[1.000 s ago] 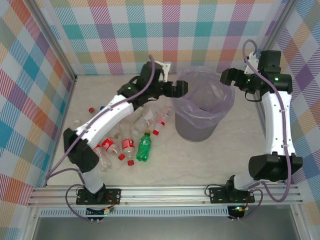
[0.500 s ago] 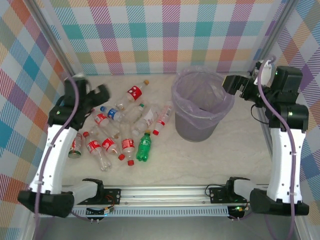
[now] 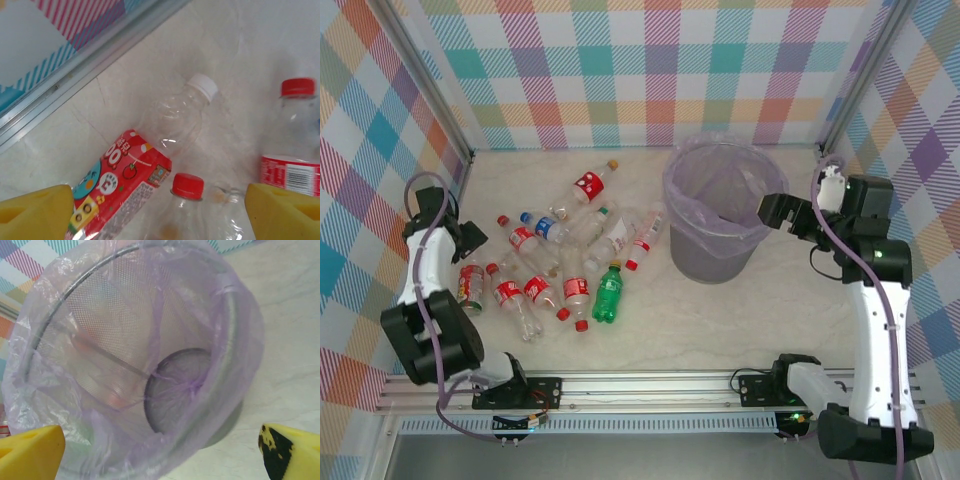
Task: Put the plastic bottles in the bin
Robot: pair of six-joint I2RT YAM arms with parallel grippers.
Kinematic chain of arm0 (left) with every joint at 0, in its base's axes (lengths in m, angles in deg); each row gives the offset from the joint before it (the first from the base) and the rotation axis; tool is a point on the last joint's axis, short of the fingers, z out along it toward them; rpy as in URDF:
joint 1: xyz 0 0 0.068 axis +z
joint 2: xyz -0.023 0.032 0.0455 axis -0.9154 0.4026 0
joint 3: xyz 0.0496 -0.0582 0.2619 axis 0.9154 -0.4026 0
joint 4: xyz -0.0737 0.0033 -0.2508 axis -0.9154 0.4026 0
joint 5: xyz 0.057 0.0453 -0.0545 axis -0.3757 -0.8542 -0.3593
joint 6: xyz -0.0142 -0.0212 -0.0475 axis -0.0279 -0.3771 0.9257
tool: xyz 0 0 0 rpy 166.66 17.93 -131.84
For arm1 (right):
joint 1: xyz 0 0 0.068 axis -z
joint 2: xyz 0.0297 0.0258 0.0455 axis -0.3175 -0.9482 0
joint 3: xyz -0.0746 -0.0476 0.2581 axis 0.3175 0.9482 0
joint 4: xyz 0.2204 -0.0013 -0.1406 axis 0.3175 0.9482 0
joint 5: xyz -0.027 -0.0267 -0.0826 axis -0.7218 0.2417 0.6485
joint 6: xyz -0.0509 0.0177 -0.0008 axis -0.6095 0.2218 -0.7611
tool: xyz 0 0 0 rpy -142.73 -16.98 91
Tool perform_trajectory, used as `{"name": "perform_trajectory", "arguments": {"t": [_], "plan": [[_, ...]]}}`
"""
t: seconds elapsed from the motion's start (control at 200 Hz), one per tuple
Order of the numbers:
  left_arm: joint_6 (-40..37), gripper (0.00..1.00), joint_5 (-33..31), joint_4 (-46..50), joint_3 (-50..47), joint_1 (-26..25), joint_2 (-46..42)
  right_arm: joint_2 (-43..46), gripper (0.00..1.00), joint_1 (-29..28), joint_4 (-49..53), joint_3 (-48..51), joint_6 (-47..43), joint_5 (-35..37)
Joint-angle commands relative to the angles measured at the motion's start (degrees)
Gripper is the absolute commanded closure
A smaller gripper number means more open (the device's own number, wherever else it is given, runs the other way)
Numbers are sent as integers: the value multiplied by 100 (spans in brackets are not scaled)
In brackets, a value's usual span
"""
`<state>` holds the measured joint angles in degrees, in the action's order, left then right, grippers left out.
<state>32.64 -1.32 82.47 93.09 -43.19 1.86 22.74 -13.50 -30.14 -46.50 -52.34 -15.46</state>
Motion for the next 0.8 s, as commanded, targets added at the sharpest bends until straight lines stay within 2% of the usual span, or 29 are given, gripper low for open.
{"name": "perform_trajectory", "arguments": {"t": [0.0, 0.185, 0.345, 0.425, 0.61, 0.795], "plan": [[-529, 13, 254, 42, 332, 32, 400, 158, 1, 57, 239, -354, -380, 298], [-746, 15, 148, -337, 53, 36, 714, 223, 1, 65, 26, -309, -156, -226], [-895, 15, 175, -265, 258, 32, 1278, 287, 1, 61, 0, -227, -48, -518], [-933, 12, 49, -345, 281, 42, 1434, 327, 1, 65, 67, -299, -52, -605], [-1012, 14, -73, -234, 560, 45, 1999, 420, 1, 69, 379, -319, -43, -99], [-965, 25, -3, -353, 505, 40, 2250, 598, 1, 66, 493, -215, 11, -34]]}}
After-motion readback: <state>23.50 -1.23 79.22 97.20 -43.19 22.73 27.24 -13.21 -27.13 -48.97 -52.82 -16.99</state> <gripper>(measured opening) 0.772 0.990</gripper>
